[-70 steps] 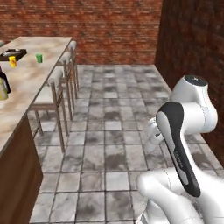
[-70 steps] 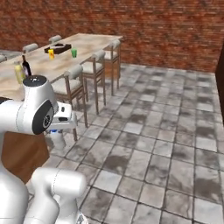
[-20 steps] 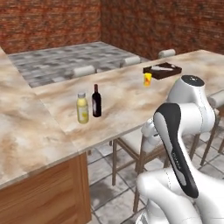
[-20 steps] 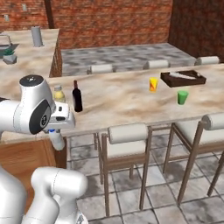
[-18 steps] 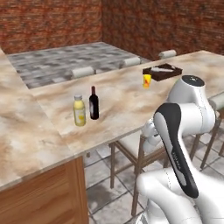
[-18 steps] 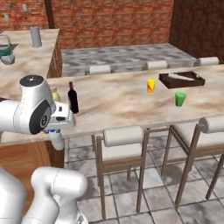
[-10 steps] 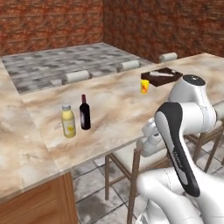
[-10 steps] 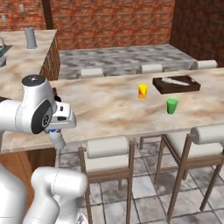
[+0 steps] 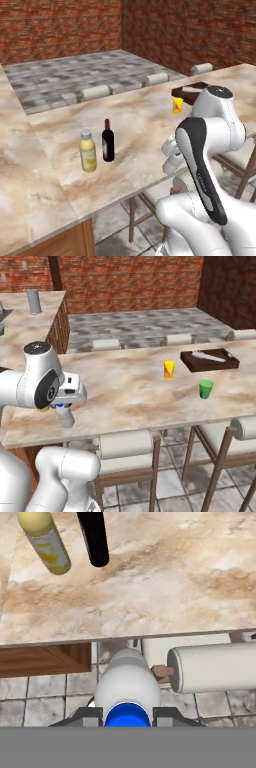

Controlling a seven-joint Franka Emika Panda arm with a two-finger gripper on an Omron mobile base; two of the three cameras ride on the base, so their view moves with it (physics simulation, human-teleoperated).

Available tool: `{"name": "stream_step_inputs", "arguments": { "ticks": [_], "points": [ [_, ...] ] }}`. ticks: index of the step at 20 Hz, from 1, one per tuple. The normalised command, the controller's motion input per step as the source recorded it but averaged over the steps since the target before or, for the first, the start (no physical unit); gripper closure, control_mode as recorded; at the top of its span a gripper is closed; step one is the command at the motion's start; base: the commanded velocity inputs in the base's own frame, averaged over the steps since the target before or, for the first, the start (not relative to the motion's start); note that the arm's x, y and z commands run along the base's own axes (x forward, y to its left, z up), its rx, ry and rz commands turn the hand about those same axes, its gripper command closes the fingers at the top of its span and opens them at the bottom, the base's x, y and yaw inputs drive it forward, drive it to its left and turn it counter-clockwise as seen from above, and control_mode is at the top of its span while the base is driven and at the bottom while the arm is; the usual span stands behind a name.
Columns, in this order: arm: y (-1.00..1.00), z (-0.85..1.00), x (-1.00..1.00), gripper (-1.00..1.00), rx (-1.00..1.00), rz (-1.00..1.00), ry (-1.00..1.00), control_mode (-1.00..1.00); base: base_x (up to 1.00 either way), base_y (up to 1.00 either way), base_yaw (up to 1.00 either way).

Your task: Place the drinks on the dining counter in a tight cluster.

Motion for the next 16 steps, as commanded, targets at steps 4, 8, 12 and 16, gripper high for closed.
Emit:
{"name": "stream_step_inputs", "arguments": {
  "ticks": [4, 8, 12, 16],
  "points": [
    [0.00, 0.00, 0.00, 1.00, 0.00, 0.00, 0.00, 1.00, 0.88, -0.27, 0.22],
    [0.00, 0.00, 0.00, 1.00, 0.00, 0.00, 0.00, 1.00, 0.54, -0.25, 0.29],
    [0.00, 0.00, 0.00, 1.00, 0.00, 0.00, 0.00, 1.00, 0.25, -0.13, 0.29],
    [0.00, 0.00, 0.00, 1.00, 0.00, 0.00, 0.00, 1.00, 0.01, 0.01, 0.01]
  ]
}}
